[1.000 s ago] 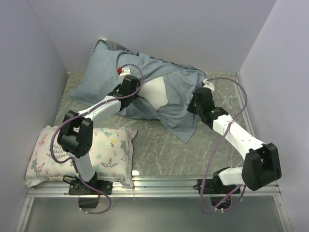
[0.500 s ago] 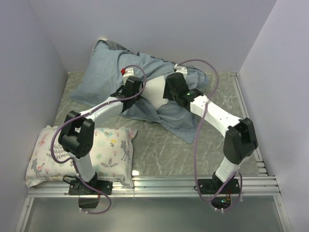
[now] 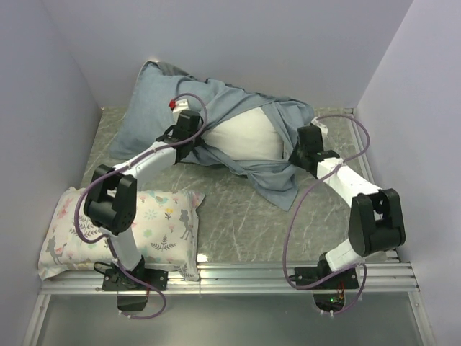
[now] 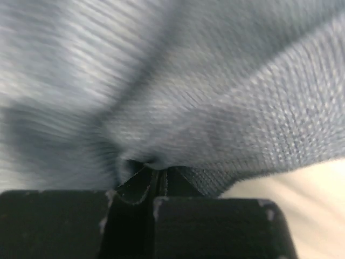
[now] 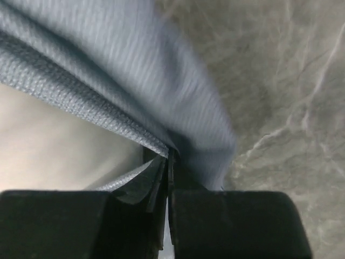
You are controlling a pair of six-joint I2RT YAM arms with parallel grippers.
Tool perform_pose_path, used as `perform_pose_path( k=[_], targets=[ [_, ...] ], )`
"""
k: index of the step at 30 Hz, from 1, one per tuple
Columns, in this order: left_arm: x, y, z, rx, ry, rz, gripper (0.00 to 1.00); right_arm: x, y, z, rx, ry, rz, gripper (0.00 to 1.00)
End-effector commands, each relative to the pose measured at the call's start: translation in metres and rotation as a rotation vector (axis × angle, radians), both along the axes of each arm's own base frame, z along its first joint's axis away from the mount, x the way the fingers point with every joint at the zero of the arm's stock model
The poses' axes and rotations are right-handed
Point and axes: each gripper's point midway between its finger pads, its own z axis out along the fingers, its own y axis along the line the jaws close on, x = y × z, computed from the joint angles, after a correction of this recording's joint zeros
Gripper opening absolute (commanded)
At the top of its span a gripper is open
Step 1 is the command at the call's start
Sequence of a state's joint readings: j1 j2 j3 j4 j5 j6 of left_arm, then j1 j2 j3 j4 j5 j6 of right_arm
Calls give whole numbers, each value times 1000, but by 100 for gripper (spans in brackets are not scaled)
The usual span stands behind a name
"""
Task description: Remove the pillowcase from the pillow
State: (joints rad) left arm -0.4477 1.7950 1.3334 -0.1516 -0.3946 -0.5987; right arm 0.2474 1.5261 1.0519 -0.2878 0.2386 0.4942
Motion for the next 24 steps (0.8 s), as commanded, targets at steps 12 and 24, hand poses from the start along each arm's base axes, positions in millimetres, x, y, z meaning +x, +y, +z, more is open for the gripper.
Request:
perform_pose_path(
  k=[12,24],
  targets=[
    [-6,-33,28,45,-33,-141,7,-12,71,-93,268,135,119,0],
    [-27,-64,107,133,-154,-185,76,-14,76,-77,299,96,139,0]
  ],
)
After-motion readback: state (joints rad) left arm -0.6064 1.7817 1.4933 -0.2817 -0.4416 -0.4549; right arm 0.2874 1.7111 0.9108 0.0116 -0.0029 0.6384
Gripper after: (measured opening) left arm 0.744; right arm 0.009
